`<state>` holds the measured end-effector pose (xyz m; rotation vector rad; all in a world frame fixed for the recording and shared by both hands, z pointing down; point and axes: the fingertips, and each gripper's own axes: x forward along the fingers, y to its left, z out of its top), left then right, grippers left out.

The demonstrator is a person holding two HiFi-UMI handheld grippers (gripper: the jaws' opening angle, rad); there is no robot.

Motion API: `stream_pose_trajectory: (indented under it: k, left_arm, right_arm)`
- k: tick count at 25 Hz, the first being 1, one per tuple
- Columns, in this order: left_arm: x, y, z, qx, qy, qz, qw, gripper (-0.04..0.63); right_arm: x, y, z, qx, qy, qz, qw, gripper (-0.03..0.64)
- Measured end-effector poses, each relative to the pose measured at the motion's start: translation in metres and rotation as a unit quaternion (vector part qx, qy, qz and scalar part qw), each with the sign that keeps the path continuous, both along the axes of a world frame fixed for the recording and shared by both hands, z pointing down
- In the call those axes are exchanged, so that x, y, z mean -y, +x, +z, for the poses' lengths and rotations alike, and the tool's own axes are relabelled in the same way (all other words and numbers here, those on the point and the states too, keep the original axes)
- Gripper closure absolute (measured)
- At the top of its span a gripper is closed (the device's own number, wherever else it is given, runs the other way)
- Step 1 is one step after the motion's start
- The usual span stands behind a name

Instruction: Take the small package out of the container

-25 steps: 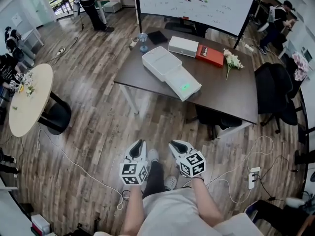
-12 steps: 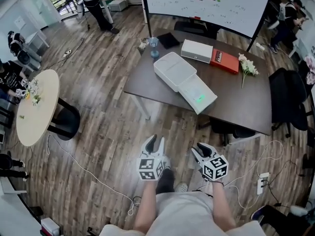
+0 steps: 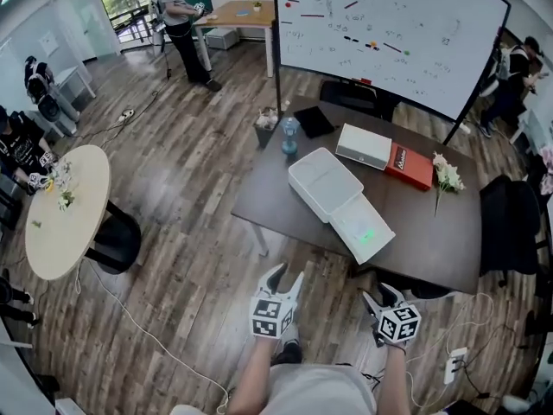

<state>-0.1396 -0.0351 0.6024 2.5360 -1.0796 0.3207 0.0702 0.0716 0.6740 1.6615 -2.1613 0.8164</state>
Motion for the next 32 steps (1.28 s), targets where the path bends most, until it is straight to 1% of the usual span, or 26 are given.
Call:
stream_pose_trajectory:
  k: [3, 5, 8, 11, 13, 17, 19, 21, 26, 29, 32]
  left_arm:
    - [0.018, -0.016, 0.011, -0.016, -0.01, -0.006, 0.9998, 0.425]
    - [0.03, -0.02, 0.017, -0.027, -0.014, -0.011, 0.9995, 0.425]
    - [0.039, -0.017, 0.021, -0.024, -0.018, 0.0, 0.9995, 0.425]
    - [0.038, -0.013, 0.026, -0.023, -0.03, 0.01, 0.9993, 0.425]
    - [0.04, -0.01, 0.025, -0.021, -0.03, 0.015, 0.9992, 0.425]
    - [0.042, -0.007, 0.024, -0.017, -0.035, 0.023, 0.999, 0.425]
    - [0.045, -0.001, 0.027, -0.012, -0.041, 0.029, 0.9987, 0.425]
    - [0.051, 0.008, 0.03, -0.008, -0.043, 0.031, 0.9985, 0.425]
    - [0.076, 0.028, 0.041, -0.007, -0.053, 0.02, 0.9984, 0.425]
    - [0.09, 0.043, 0.044, -0.005, -0.06, 0.017, 0.9981, 0.425]
    - [0.102, 0.058, 0.048, -0.001, -0.064, 0.011, 0.9979, 0.425]
  right_arm:
    - [0.016, 0.009, 0.008, -0.019, -0.008, 0.01, 1.0, 0.36]
    - [0.032, 0.02, 0.005, -0.032, -0.005, 0.022, 0.999, 0.359]
    - [0.048, 0.029, -0.004, -0.033, 0.001, 0.042, 0.999, 0.359]
    - [0.049, 0.032, -0.002, -0.038, -0.012, 0.048, 0.998, 0.356]
    - [0.055, 0.033, -0.002, -0.041, -0.015, 0.05, 0.998, 0.356]
    - [0.072, 0.029, -0.007, -0.02, -0.007, 0.051, 0.998, 0.35]
    - [0.084, 0.029, -0.006, -0.022, -0.009, 0.037, 0.999, 0.35]
    - [0.098, 0.032, -0.002, -0.038, -0.021, 0.016, 0.999, 0.348]
    - [0.13, 0.046, 0.02, -0.065, -0.054, -0.023, 0.996, 0.348]
    - [0.152, 0.055, 0.038, -0.093, -0.09, -0.049, 0.99, 0.345]
    - [0.172, 0.06, 0.054, -0.117, -0.115, -0.079, 0.983, 0.334]
